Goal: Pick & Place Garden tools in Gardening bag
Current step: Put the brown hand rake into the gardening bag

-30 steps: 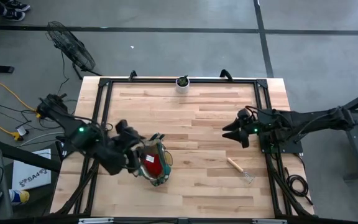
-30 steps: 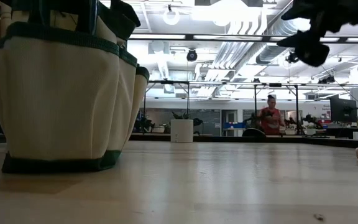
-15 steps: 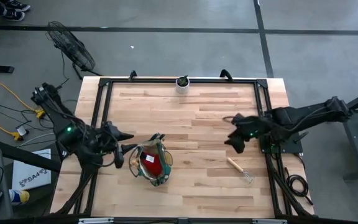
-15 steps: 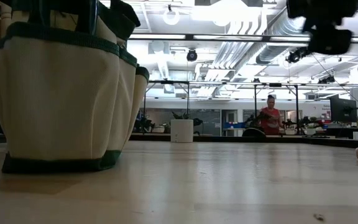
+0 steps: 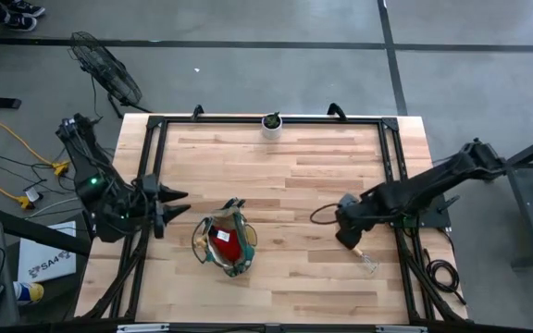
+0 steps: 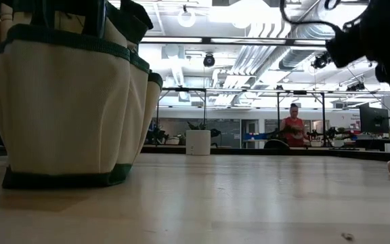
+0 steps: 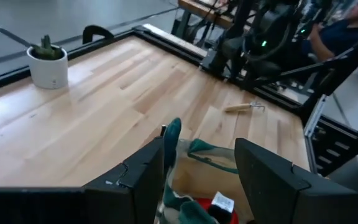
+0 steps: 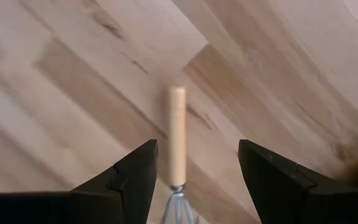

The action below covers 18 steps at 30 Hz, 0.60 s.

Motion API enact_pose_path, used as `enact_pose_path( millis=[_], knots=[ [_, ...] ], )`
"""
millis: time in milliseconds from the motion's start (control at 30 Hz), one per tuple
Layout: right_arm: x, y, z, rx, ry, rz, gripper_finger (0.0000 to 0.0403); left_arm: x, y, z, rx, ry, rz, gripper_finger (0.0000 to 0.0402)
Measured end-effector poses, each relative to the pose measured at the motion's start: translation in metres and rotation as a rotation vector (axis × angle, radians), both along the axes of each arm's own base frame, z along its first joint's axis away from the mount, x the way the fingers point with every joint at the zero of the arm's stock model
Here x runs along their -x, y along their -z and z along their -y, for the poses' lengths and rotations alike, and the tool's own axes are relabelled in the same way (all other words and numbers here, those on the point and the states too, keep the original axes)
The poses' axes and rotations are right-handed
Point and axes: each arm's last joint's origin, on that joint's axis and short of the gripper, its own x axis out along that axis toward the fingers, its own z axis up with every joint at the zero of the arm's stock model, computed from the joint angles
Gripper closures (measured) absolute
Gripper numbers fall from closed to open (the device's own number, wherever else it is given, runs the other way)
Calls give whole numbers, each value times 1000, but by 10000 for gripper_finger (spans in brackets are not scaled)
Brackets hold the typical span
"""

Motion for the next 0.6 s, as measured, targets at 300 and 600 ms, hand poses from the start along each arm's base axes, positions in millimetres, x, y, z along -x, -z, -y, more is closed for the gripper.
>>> enact_pose_path(
  millis=[300,600],
  knots=[
    [-19,36,-18,29,23,-122,188,18,24,-13,43,43,44,210],
    [-29,58,-32,52,65,-133,188,15,56,-8,108,84,75,210]
  ],
)
